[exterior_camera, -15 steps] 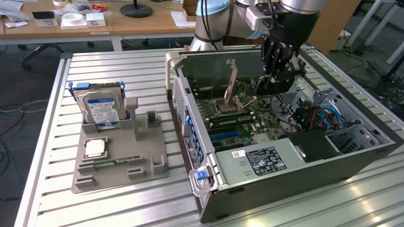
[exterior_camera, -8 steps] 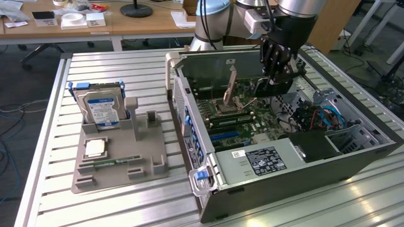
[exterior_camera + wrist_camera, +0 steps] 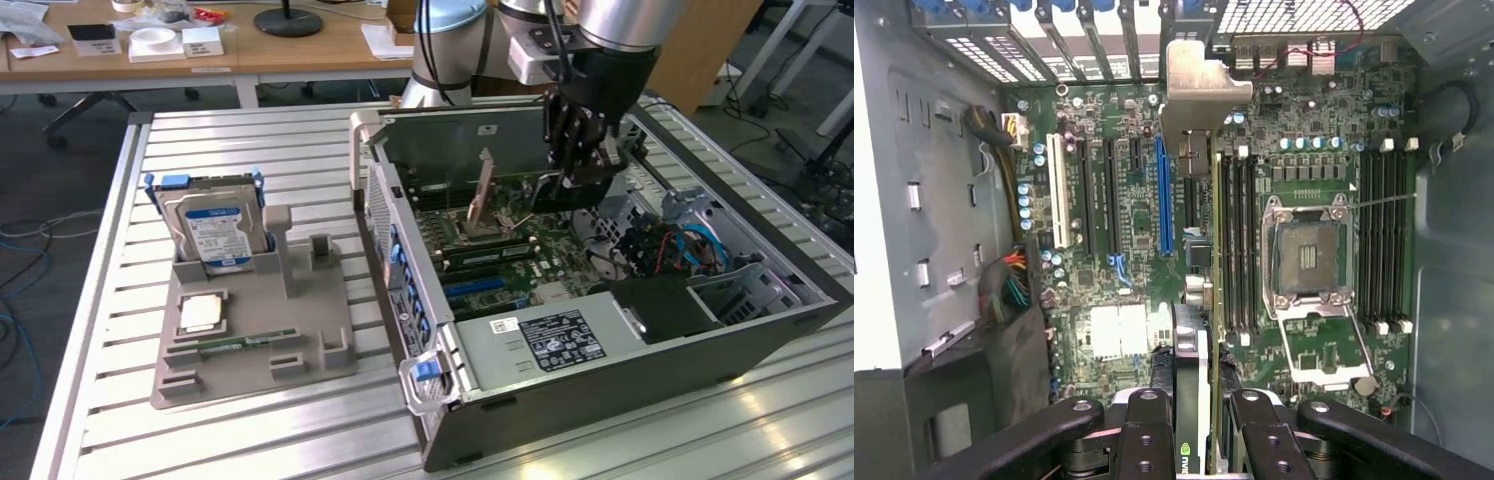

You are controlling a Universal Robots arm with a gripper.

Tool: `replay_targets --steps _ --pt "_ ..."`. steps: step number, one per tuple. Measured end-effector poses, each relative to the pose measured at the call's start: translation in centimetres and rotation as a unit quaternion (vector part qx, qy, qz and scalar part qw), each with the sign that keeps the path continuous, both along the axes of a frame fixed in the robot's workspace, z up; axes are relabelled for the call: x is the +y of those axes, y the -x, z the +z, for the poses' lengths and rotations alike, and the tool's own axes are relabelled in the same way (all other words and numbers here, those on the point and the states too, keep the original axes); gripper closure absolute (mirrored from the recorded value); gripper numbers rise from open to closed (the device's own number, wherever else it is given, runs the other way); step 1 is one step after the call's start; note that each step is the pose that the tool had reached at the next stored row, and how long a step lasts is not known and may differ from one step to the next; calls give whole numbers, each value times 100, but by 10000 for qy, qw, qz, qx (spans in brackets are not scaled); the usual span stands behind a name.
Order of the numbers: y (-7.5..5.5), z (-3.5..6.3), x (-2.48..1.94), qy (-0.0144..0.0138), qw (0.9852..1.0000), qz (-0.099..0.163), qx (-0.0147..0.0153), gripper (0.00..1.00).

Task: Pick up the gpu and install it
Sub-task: 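Insert the gpu into the slot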

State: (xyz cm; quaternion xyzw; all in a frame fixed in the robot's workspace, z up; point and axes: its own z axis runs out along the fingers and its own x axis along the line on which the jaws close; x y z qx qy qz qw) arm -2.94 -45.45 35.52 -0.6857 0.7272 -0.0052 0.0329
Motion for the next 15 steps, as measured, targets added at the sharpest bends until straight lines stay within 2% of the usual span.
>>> replay_targets --steps 8,15 --pt "27 -50 0 1 10000 0 0 73" --pt "28 -51 0 0 10000 0 0 73"
